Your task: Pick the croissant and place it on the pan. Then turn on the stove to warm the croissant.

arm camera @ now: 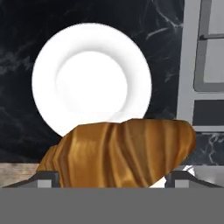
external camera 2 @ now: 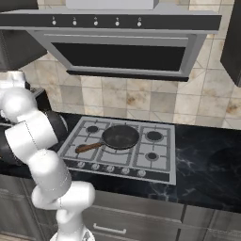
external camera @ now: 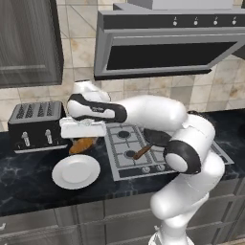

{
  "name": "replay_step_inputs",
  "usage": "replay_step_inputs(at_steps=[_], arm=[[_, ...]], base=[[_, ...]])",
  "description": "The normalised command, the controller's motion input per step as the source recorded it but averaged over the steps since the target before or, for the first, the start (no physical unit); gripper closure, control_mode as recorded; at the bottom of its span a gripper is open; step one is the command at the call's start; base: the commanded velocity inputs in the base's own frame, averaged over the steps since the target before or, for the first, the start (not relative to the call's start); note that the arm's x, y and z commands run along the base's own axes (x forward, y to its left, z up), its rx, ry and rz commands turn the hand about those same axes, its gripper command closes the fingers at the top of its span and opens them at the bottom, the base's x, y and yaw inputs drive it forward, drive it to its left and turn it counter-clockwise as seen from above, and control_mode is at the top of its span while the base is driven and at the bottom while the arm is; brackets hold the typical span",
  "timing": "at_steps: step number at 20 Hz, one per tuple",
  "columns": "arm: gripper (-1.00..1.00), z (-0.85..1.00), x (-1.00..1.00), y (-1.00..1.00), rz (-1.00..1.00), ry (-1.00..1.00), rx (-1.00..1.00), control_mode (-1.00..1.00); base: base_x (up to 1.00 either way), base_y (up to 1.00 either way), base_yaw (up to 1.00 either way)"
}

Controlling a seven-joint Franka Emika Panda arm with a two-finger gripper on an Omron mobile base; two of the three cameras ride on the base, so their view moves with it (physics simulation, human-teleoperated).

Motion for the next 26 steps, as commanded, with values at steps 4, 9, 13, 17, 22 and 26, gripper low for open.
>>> replay_step_inputs(at_steps=[4,9,13,17,22,26], arm=[[1.0,0.74,-0.27,-0.95,0.01,-0.4,0.0,-1.0],[1.0,0.68,-0.2,-1.0,0.02,-0.36,0.0,-1.0],[1.0,0.46,-0.19,-1.0,0.01,-0.3,0.0,-1.0],[1.0,0.32,-0.27,-1.0,0.0,-0.26,0.01,-1.0],[1.0,0.22,-0.31,-1.0,0.0,-0.22,0.03,-1.0],[1.0,0.12,-0.29,-1.0,0.0,-0.19,0.01,-1.0]], base=[[0.0,0.0,0.0],[0.0,0.0,0.0],[0.0,0.0,0.0],[0.0,0.0,0.0],[0.0,0.0,0.0],[0.0,0.0,0.0]])
